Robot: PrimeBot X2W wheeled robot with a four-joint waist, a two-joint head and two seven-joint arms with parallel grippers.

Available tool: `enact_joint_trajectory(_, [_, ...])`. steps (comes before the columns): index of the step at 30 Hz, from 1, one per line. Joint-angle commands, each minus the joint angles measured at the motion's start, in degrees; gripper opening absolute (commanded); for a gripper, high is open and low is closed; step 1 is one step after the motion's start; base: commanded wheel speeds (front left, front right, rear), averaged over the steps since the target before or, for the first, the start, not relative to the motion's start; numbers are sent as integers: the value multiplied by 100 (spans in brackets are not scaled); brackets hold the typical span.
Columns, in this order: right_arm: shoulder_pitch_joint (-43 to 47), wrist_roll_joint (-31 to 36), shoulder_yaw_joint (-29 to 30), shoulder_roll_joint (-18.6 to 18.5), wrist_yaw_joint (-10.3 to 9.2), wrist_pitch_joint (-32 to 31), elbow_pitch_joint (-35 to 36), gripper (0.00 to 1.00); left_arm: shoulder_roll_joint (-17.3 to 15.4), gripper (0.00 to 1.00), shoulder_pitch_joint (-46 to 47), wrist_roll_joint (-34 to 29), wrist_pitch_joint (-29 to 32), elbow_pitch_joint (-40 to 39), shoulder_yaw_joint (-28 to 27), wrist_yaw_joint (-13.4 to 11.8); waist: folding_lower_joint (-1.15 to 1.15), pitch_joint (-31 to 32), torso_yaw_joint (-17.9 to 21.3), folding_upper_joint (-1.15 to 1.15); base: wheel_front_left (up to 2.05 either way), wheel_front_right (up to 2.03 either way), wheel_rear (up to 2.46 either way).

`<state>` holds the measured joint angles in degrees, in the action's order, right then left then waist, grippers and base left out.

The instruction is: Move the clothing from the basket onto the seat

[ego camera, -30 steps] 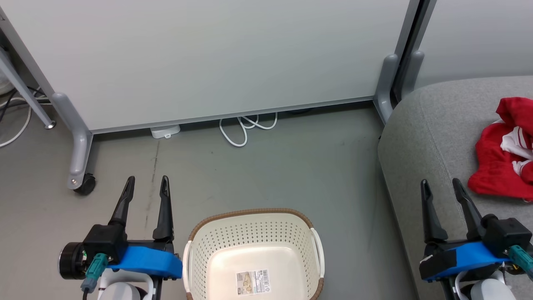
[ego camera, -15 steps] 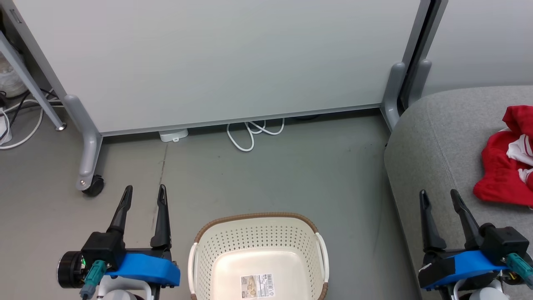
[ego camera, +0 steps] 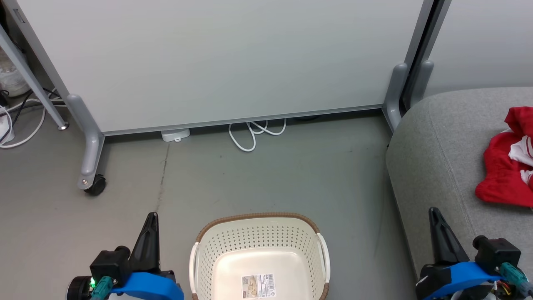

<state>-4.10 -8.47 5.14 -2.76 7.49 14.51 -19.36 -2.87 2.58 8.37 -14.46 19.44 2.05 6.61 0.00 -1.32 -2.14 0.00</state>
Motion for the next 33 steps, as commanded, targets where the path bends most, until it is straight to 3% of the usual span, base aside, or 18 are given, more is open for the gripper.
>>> enact_joint_trajectory(1, [-71, -230, 40, -10, 0, -72, 52, 0, -1, 0, 109, 229, 71, -54, -57, 3, 0, 2, 3, 0, 0, 0, 0])
enact_joint_trajectory(19, [-90, -2165, 45, -13, 0, -537, 201, 0, -2, 0, 169, 2164, 536, -197, -234, 25, 0, 18, 34, 0, 0, 0, 0])
enact_joint_trajectory(33, [-121, -3323, 60, -15, 0, -825, 273, 0, -2, 0, 220, 3320, 826, -270, -350, 41, 0, 30, 56, 0, 0, 0, 0])
